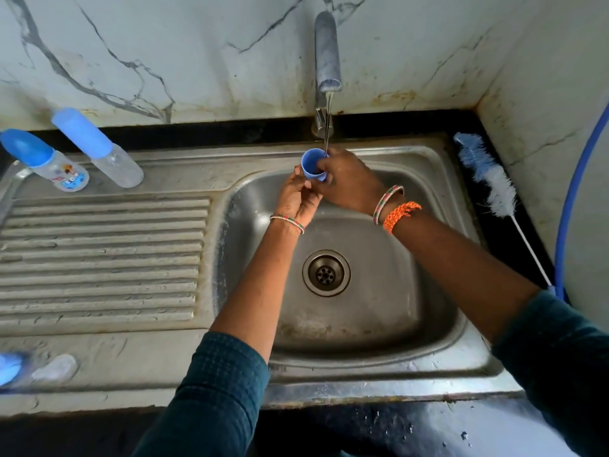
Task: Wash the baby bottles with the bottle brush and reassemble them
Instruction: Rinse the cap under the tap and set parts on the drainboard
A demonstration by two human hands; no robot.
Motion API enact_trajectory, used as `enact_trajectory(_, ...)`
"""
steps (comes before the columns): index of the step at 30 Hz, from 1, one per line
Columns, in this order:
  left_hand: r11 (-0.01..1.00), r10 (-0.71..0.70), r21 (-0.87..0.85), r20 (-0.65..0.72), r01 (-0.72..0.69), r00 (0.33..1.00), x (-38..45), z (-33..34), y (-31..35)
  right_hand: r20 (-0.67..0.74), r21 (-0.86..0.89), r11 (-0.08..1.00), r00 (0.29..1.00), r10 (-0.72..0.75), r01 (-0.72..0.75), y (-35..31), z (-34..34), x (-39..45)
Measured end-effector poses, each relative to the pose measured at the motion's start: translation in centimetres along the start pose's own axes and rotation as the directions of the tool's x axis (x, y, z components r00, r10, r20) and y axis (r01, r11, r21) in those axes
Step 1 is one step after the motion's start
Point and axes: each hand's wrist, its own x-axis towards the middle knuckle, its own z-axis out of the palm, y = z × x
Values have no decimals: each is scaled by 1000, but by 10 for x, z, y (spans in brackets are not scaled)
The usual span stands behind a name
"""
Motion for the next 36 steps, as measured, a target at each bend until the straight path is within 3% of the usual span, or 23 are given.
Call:
enact_trajectory(3, 990, -83, 110, -14, 84, 996, -1, -3, -5, -269, 169, 986, 962, 55, -9, -3, 11, -8)
enact_trajectory(6, 940, -140, 298, -101, 164, 985, 2, -15, -1, -339, 344, 934, 916, 215, -92, -11, 22, -19)
enact_trajectory(8, 926, -102, 336, -212, 170, 972, 8, -27, 1, -293, 414, 894, 904, 312, -174, 2, 40, -17)
enact_trajectory(11, 901, -19, 409, -297, 144, 955, 6, -36, 2, -52, 295, 897, 932, 360, -330, 18, 65, -18)
enact_trajectory(14, 889, -17, 431, -310, 157, 950, 7, -42, 4, -160, 392, 871, 910, 382, -297, 12, 72, -14)
enact_trajectory(18, 873, -74, 436, -324, 218, 943, 11, -42, 3, -32, 347, 867, 919, 392, -358, 12, 73, -8)
enact_trajectory(21, 877, -117, 416, -303, 241, 946, 13, -37, 2, -140, 434, 854, 915, 379, -288, 0, 59, 2)
enact_trajectory(22, 876, -146, 404, -296, 262, 944, 13, -37, 1, -88, 478, 818, 909, 407, -320, -5, 54, 5)
enact_trajectory(23, 875, -175, 389, -298, 287, 938, 11, -36, 1, 0, 573, 734, 895, 446, -365, -7, 50, 9)
enact_trajectory(24, 882, -195, 364, -297, 299, 935, 10, -34, 4, 141, 733, 532, 859, 492, -424, -9, 46, 14)
enact_trajectory(25, 899, -205, 323, -285, 295, 936, 9, -32, 7, 297, 862, 227, 815, 497, -453, -8, 42, 17)
enact_trajectory(26, 920, -213, 272, -258, 282, 942, 8, -31, 9, 440, 886, -78, 773, 457, -458, -7, 38, 18)
enact_trajectory(27, 935, -223, 228, -219, 272, 950, 8, -31, 12, 555, 829, -318, 742, 377, -460, -3, 34, 17)
enact_trajectory(29, 946, -232, 192, -166, 262, 958, 6, -33, 13, 636, 755, -428, 713, 296, -497, 3, 28, 15)
enact_trajectory(33, 929, -237, 244, -178, 276, 955, 5, -33, 11, 688, 725, -312, 666, 289, -614, 4, 30, 15)
enact_trajectory(35, 920, -238, 269, -194, 285, 952, 5, -34, 10, 610, 783, -150, 700, 371, -604, 1, 32, 15)
enact_trajectory(36, 912, -243, 284, -203, 295, 948, 5, -34, 9, 502, 833, -3, 753, 426, -553, 1, 34, 14)
